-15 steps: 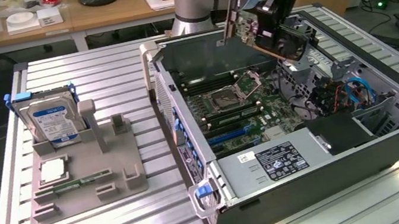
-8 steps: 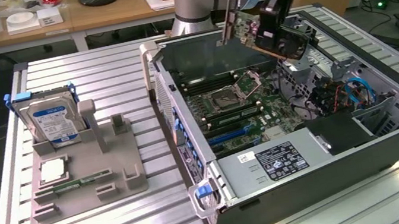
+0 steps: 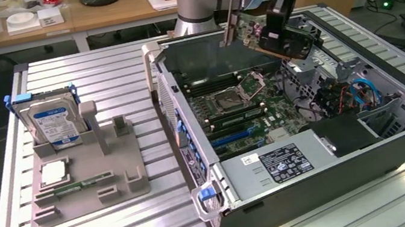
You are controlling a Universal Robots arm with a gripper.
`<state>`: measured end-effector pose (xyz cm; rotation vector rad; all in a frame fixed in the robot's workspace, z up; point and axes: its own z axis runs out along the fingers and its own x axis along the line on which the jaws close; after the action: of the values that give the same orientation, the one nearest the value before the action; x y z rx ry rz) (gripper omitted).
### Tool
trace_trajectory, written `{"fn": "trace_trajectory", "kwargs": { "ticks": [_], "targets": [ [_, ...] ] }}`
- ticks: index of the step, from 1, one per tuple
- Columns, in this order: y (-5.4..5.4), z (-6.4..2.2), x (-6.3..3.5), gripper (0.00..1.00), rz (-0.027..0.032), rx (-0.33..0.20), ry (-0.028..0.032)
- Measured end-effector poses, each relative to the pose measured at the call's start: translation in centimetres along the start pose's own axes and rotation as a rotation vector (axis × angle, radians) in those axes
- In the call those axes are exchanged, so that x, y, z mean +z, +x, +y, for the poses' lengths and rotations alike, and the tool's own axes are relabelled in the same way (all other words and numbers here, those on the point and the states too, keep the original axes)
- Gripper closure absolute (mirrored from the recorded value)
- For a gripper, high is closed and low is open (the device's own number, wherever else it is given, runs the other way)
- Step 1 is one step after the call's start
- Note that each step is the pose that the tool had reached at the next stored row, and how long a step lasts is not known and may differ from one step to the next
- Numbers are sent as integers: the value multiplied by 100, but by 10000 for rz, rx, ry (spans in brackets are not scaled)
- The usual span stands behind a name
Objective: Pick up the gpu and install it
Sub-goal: 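Insert the gpu into the slot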
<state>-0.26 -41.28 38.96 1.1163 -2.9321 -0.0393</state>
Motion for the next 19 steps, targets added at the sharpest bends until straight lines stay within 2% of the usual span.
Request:
{"fn": "trace_trajectory", "kwargs": {
  "ticks": [7,12,15,19],
  "targets": [
    [0,0,11,72,-2,-990,17],
    [0,-1,26,72,-26,-1782,55],
    [1,-1,37,72,-56,-2180,82],
    [0,-1,52,72,-153,-2497,48]
  ]
}}
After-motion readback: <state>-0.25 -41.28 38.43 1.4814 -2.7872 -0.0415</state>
